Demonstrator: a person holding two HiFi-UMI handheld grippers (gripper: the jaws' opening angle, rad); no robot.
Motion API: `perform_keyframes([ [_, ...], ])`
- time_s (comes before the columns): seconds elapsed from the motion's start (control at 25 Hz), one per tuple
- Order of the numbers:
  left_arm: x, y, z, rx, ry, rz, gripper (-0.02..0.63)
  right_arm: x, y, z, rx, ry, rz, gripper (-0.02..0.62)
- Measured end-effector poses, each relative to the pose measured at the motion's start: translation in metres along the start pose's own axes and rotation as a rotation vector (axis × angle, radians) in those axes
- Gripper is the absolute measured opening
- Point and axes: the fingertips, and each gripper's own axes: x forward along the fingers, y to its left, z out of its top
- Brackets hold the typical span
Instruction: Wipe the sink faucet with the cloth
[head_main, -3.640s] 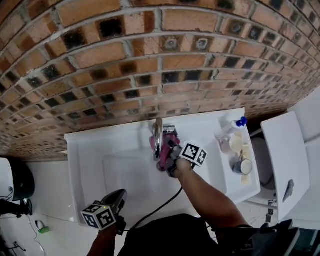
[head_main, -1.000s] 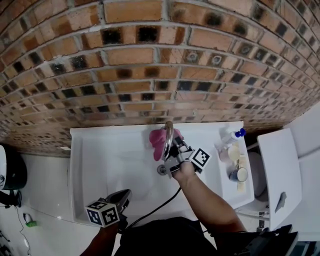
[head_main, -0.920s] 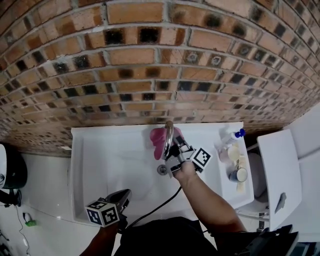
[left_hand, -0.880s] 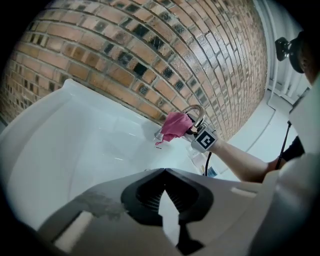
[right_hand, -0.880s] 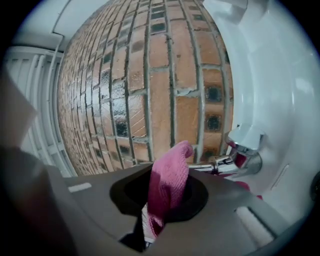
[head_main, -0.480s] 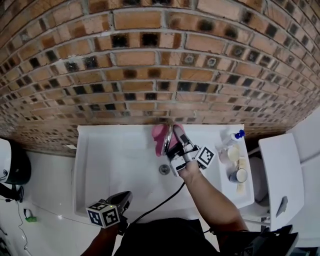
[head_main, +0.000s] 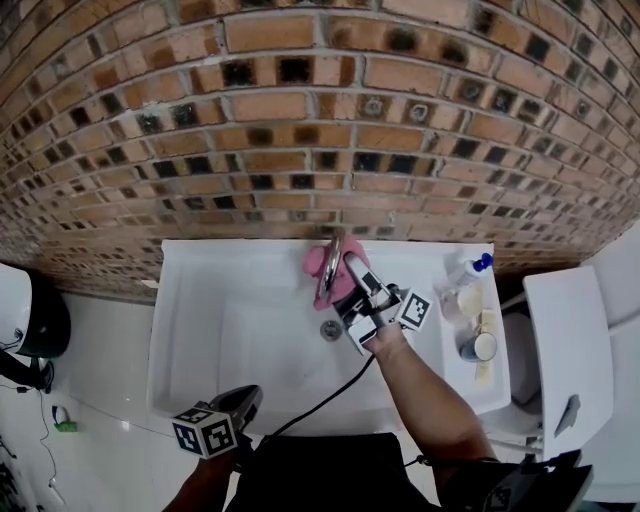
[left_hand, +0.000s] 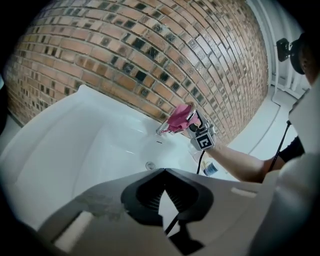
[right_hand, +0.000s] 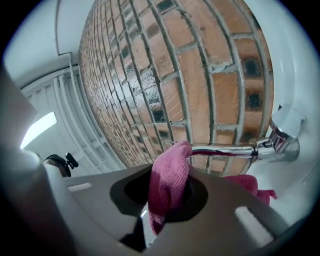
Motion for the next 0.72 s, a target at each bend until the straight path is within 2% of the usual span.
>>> perform_keyframes([
  [0.2, -0.002, -0.007, -0.005, 0.015, 0.000, -0.009, 0.005, -0.008, 0.005, -0.016, -0.001, 0.039, 0.002, 0.044],
  [0.4, 0.000, -0.011, -0.009, 0.035, 0.011, -0.026, 0.004, -0.018, 0.005, -0.025, 0.017, 0.011, -0.040, 0.044],
  [0.72, 0.017, -0.028, -0.005, 0.096, 0.059, -0.102, 0.005, -0.033, 0.016, -0.048, -0.054, 0.071, -0.115, 0.044],
])
